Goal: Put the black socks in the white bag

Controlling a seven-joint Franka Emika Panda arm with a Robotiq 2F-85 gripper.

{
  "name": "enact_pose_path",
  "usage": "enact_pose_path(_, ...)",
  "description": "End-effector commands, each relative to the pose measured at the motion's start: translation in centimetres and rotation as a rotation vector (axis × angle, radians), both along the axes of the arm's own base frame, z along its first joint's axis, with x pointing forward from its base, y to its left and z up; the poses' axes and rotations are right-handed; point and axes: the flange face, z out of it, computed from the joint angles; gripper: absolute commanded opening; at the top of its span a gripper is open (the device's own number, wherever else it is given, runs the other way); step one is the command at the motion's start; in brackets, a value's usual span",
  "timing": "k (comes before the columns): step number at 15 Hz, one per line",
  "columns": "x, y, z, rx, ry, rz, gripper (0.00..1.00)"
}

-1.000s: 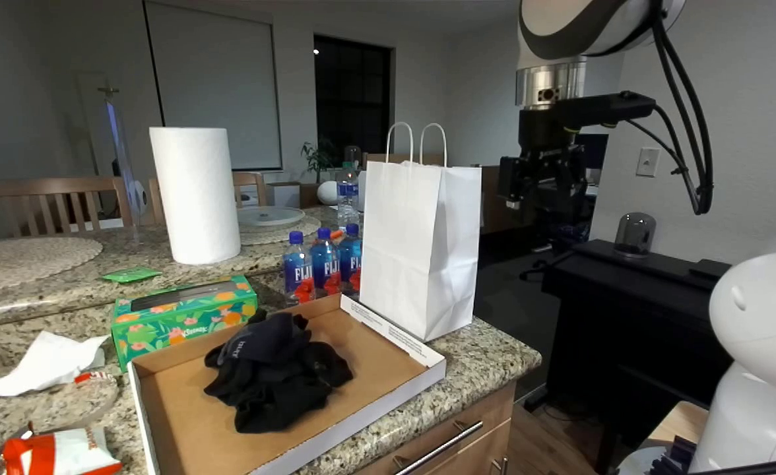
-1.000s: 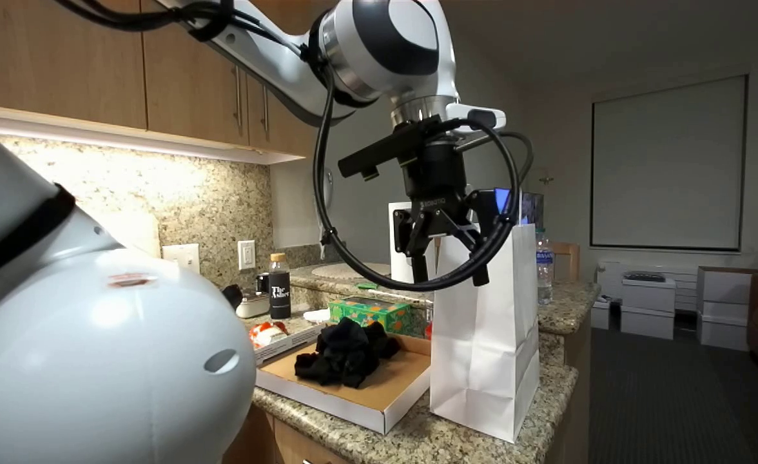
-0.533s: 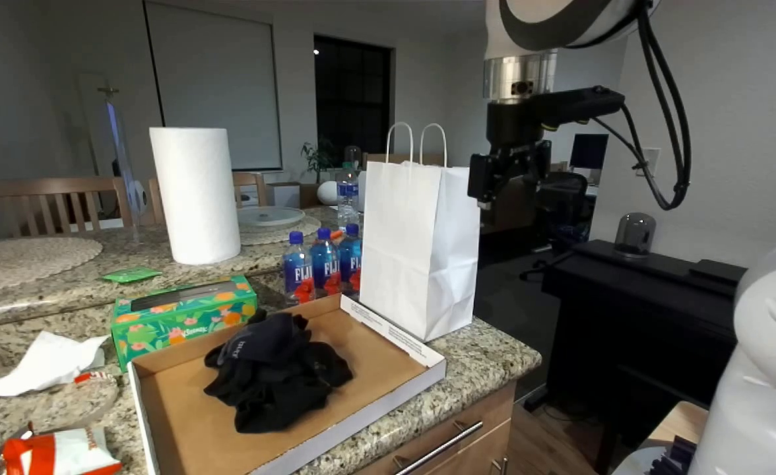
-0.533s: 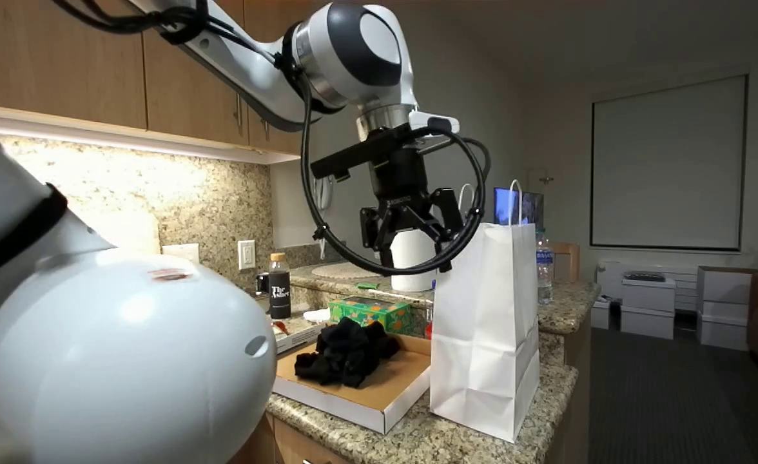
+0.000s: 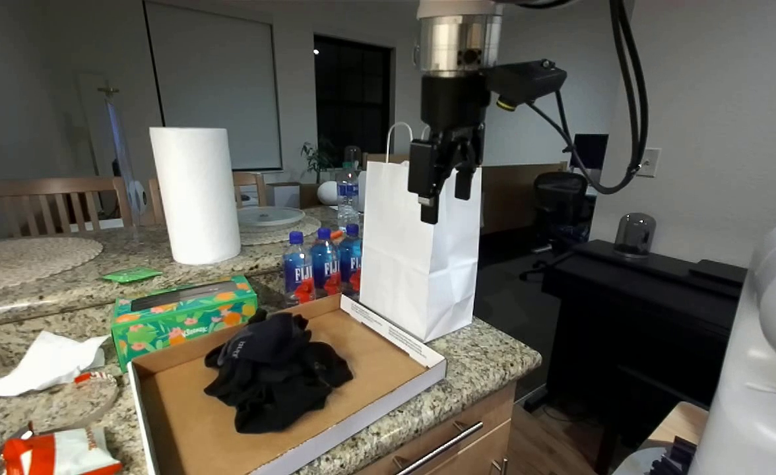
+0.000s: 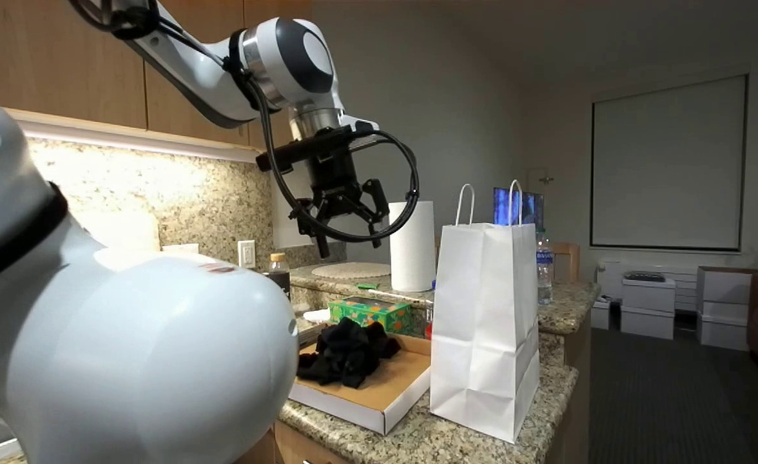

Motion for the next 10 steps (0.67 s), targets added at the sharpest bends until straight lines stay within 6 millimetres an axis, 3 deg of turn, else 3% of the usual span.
enact_pose_path(1, 2.4, 4.9, 0.8, -0.004, -0.002, 0.092, 1.0)
enact_pose_path(7, 6.1, 11.1, 0.4, 0.035, -0.093, 0.082, 1.0)
enact_pose_path(8, 6.5, 11.7, 0.2, 0.044, -0.1, 0.085, 1.0)
enact_pose_path(9, 5.1, 10.5, 0.6, 0.033, -0.085, 0.099, 1.0)
enact_pose_path(10, 5.6, 11.1, 0.3, 0.04, -0.085, 0.099, 1.0)
